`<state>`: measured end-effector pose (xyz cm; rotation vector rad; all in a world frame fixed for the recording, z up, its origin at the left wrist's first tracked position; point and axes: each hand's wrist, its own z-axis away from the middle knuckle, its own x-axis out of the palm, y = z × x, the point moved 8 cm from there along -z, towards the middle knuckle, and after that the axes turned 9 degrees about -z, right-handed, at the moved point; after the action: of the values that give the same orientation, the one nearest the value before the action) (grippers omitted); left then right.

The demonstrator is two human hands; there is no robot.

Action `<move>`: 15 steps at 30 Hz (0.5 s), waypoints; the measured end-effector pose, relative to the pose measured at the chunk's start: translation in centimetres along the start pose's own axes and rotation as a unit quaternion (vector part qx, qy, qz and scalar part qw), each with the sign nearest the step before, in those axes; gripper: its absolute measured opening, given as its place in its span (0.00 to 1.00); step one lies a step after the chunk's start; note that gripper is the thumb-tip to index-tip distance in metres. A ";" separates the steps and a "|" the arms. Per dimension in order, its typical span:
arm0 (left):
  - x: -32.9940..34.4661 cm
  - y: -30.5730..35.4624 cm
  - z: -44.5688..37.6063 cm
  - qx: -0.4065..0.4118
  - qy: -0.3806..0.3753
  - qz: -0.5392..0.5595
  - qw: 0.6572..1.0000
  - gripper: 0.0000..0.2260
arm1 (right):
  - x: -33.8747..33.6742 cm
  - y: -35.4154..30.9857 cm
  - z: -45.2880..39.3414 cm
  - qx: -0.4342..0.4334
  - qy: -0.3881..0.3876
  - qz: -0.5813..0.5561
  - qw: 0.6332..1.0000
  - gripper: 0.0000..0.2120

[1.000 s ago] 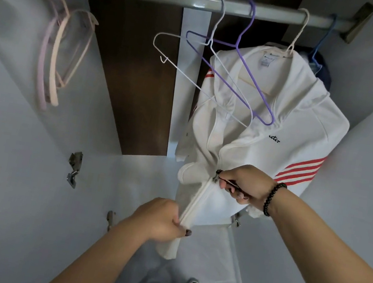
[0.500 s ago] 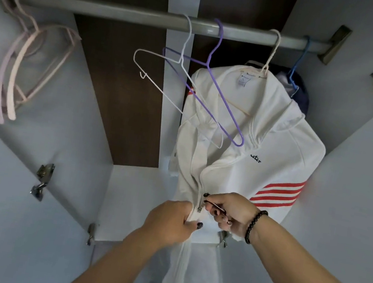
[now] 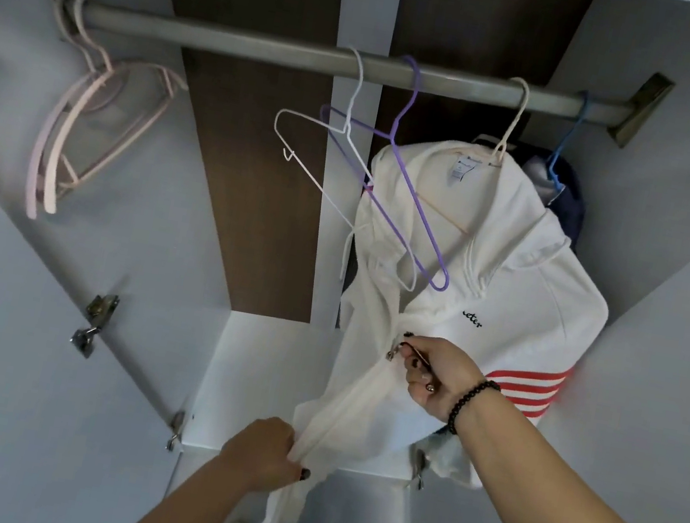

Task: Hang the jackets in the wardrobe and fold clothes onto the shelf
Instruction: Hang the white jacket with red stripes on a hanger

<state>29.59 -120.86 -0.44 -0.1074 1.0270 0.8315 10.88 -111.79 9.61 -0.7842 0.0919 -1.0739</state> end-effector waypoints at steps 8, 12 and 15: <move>-2.3 0.8 -1.3 -0.011 0.024 -0.005 1.000 0.21 | 0.4 -1.5 1.4 -0.017 -0.035 0.068 0.997 0.12; -8.9 6.4 -2.1 0.078 0.167 0.112 0.977 0.17 | 0.7 0.1 1.7 0.020 -0.045 0.113 0.992 0.10; -11.7 9.7 -2.6 0.117 0.222 0.085 0.964 0.14 | 0.7 0.6 1.4 0.021 -0.035 0.104 0.994 0.11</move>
<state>18.43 -121.83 10.22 -0.0014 1.5688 0.8535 12.27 -111.42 10.49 -0.7568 0.0886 -0.8482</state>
